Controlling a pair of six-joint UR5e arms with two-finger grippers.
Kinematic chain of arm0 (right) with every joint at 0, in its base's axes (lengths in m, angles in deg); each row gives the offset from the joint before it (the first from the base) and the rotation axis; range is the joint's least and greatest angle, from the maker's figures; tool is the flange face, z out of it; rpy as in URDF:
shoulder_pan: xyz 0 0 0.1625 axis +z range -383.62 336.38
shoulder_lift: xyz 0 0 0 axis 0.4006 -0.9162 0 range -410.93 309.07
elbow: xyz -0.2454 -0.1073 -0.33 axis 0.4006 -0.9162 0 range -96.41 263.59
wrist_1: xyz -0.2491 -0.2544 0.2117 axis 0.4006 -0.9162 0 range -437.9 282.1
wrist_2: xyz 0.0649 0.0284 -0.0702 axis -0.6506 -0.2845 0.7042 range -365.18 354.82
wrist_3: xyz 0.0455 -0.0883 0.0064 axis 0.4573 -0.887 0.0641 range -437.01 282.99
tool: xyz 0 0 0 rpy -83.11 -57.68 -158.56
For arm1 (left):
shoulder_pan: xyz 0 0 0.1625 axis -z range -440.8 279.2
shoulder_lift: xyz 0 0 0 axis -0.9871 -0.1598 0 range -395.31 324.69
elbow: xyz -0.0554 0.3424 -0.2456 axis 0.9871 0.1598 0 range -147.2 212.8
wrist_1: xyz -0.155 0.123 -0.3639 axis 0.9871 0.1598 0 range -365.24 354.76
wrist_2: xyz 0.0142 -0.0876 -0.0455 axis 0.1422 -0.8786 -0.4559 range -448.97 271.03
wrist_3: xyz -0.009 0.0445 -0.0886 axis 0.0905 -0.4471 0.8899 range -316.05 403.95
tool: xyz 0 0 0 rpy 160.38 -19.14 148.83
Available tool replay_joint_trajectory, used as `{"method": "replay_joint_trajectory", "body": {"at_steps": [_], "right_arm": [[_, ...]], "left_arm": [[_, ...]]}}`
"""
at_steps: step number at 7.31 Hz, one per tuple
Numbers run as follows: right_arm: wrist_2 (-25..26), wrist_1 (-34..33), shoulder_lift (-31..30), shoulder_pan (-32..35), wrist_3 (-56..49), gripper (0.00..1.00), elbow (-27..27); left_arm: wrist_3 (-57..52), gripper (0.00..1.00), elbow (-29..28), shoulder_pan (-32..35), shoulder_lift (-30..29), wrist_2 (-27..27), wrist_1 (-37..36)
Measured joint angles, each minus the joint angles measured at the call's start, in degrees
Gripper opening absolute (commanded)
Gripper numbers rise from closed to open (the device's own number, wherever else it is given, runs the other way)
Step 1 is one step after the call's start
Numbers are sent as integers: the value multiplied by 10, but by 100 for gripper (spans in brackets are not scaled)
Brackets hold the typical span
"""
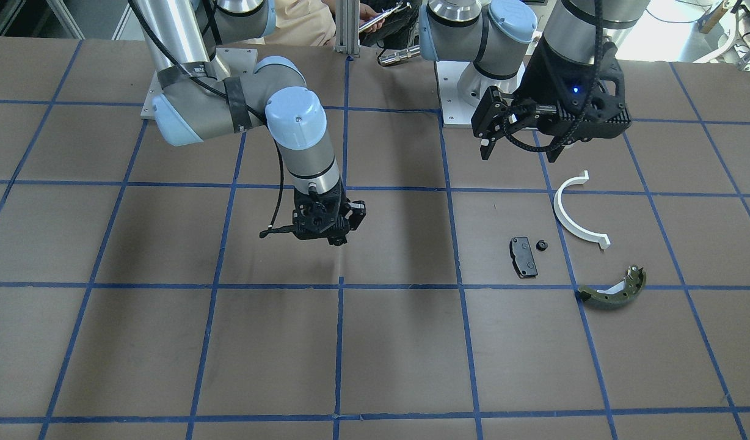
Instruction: Place bearing gear from tray to pile
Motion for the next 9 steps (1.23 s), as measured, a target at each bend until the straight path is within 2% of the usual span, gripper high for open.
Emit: {"method": "replay_joint_trajectory", "body": {"at_steps": [1, 2, 3, 7, 9], "right_arm": [[0, -16, 15, 19, 16, 41, -3], [0, -27, 27, 34, 27, 79, -6], [0, -33, 35, 42, 32, 100, -7], [3, -33, 34, 36, 30, 100, -24], [7, 15, 10, -1, 3, 100, -52]], "left_arm": [[0, 100, 0, 0, 0, 0, 0], [0, 100, 1, 0, 0, -1, 0], [0, 100, 2, 0, 0, -1, 0], [1, 100, 1, 1, -6, -4, -5], [4, 100, 4, 1, -21, -2, -10]]}}
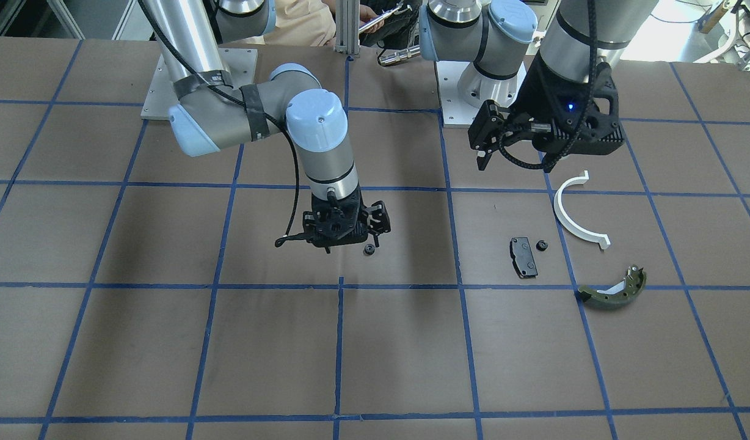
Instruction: Place bearing gear from tray to pile
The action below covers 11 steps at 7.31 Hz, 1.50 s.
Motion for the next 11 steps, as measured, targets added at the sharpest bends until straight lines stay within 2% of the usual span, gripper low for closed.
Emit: {"method": "replay_joint_trajectory", "body": {"at_steps": [3, 6, 9, 10, 11], "right_arm": [[-4, 132, -78, -108, -106, 100, -9], [0, 234, -148, -187, -184, 100, -11], [0, 329, -215, -232, -225, 100, -11], [3, 359, -239, -235, -227, 100, -12], [15, 387, -258, -236, -225, 100, -16]], "left_arm": [[53, 100, 30, 29, -60, -4, -53], [140, 100, 115, 104, -137, -4, -214], [179, 100, 238, 166, -204, -4, -425], [181, 100, 260, 177, -214, -4, -460], [181, 92, 267, 181, -219, -4, -477]]}}
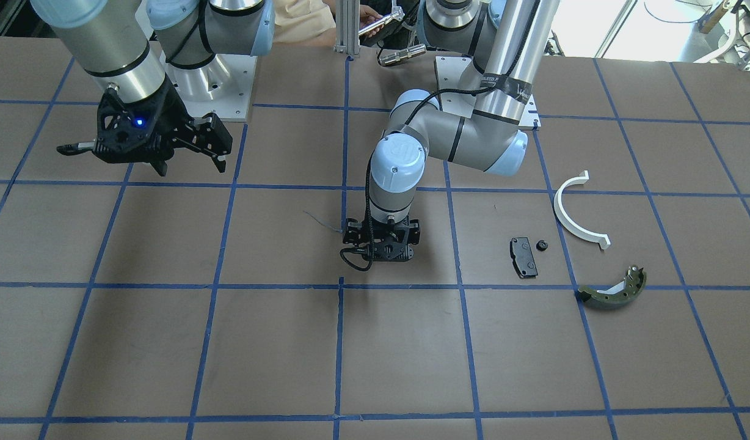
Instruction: Place bearing gear from tray to pile
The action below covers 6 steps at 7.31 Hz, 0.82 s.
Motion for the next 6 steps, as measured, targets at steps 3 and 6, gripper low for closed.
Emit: {"method": "replay_joint_trajectory", "body": {"at_steps": [3, 6], "right_arm": [[26, 78, -11, -6, -4, 100, -31], [31, 88, -12, -9, -4, 100, -34]], "left_arm": [[0, 12, 1, 7, 0, 2, -12], [-1, 0, 1, 7, 3, 5, -12]]}}
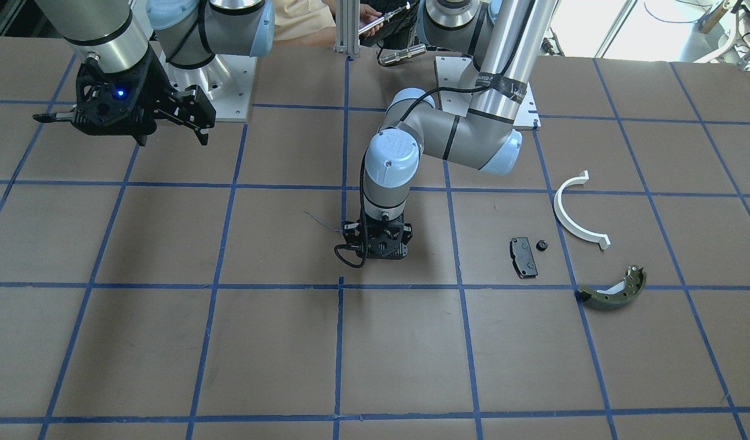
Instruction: Place bearing gear from tray to pile
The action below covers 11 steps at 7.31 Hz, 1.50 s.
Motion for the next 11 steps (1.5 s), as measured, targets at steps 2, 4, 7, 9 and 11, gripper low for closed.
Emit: {"method": "replay_joint_trajectory", "body": {"at_steps": [2, 4, 7, 9, 11], "right_arm": [[3, -1, -1, 1, 3, 100, 1], [9, -7, 0, 3, 9, 100, 1], [42, -11, 2, 4, 16, 100, 1], [31, -18, 6, 4, 27, 100, 0], [19, -19, 7, 4, 34, 100, 2]], "left_arm": [[-2, 0, -1, -11, 17, 0, 5], [-46, 0, -1, -69, 52, -2, 58], [-262, 0, 16, -235, 111, 2, 148], [-368, 0, 26, -347, 114, 8, 155], [-402, 0, 24, -387, 93, 10, 149]]}}
